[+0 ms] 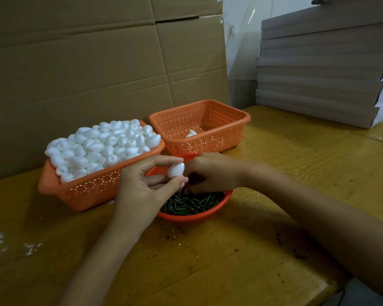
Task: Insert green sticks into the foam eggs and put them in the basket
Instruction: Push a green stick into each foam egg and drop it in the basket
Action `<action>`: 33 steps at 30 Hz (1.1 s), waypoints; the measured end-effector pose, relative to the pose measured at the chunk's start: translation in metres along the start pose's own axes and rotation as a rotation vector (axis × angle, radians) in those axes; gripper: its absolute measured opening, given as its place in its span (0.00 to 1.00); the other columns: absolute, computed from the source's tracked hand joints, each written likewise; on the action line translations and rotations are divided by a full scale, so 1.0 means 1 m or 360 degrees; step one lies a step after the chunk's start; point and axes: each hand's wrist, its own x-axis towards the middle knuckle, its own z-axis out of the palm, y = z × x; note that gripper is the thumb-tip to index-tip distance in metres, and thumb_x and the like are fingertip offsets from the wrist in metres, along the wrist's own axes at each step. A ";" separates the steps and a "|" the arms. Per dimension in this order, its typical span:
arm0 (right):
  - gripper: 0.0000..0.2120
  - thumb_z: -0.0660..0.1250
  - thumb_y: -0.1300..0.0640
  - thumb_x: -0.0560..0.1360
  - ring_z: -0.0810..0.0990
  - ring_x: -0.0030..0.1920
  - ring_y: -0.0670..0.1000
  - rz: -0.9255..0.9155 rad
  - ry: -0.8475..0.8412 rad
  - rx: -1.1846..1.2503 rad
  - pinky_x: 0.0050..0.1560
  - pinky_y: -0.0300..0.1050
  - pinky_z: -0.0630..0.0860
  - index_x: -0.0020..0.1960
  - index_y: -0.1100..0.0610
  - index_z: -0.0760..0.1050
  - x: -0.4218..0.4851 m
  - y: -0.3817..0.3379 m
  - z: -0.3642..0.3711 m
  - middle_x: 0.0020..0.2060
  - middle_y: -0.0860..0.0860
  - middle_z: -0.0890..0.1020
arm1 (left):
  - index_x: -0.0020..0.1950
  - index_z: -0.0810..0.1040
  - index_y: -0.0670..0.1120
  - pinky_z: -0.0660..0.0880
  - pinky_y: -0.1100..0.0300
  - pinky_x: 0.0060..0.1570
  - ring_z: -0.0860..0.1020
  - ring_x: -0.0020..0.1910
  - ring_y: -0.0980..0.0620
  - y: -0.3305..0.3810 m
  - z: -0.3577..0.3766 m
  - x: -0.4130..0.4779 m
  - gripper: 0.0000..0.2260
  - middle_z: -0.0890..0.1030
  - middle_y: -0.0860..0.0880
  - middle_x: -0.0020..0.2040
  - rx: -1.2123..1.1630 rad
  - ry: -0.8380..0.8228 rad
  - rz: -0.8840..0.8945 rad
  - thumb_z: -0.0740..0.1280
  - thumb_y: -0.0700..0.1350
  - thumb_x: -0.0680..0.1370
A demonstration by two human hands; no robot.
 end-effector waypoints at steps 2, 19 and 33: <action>0.08 0.74 0.54 0.78 0.71 0.39 0.22 -0.0009 0.0009 0.0002 0.37 0.29 0.63 0.57 0.48 0.83 0.000 0.000 0.000 0.34 0.27 0.70 | 0.56 0.86 0.46 0.84 0.62 0.48 0.89 0.46 0.46 0.000 0.000 0.001 0.16 0.90 0.48 0.46 -0.0011 0.0009 -0.0007 0.77 0.30 0.74; 0.11 0.72 0.53 0.79 0.76 0.49 0.39 0.0011 -0.0022 0.0004 0.50 0.43 0.76 0.61 0.46 0.82 0.000 0.002 0.001 0.55 0.43 0.84 | 0.54 0.82 0.44 0.84 0.60 0.48 0.89 0.50 0.45 0.002 -0.001 0.002 0.10 0.88 0.48 0.56 -0.0083 -0.0014 0.0034 0.73 0.30 0.78; 0.11 0.73 0.53 0.79 0.76 0.49 0.39 0.0000 -0.0003 0.0028 0.49 0.41 0.75 0.61 0.49 0.82 0.000 0.002 0.001 0.53 0.41 0.83 | 0.60 0.85 0.47 0.85 0.59 0.49 0.89 0.50 0.46 0.000 -0.001 0.002 0.15 0.88 0.47 0.56 -0.0071 -0.0008 0.0029 0.74 0.31 0.78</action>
